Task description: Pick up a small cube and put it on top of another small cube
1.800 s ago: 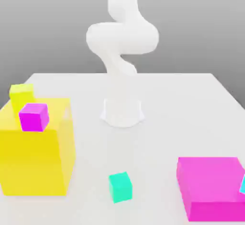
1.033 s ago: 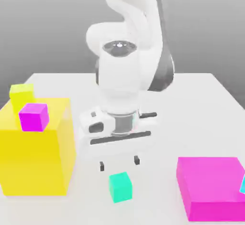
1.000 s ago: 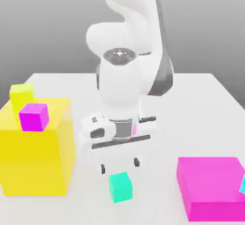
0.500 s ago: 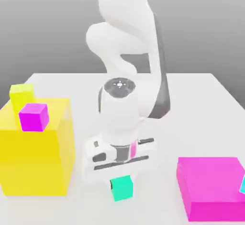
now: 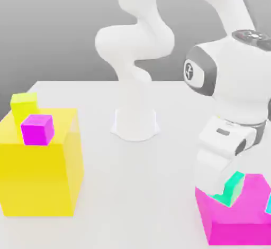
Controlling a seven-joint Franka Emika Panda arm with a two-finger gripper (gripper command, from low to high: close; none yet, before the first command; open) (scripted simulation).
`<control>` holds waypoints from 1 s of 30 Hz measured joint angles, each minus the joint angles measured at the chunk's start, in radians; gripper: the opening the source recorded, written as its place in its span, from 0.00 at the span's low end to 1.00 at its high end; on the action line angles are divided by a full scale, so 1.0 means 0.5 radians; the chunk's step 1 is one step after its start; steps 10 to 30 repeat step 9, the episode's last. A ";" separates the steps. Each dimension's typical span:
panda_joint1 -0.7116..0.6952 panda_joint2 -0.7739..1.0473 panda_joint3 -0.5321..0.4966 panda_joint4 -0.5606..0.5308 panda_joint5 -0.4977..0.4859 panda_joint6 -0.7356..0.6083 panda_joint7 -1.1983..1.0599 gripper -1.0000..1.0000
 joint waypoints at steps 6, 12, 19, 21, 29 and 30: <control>0.150 0.241 0.075 0.157 -0.118 0.070 -0.001 1.00; 0.150 0.241 0.075 0.157 -0.117 0.070 -0.001 1.00; 0.150 0.241 0.075 0.157 -0.117 0.070 -0.001 1.00; 0.150 0.241 0.075 0.157 -0.117 0.070 -0.001 1.00; 0.150 0.241 0.075 0.157 -0.117 0.070 -0.001 1.00; 0.150 0.241 0.075 0.157 -0.117 0.070 -0.001 1.00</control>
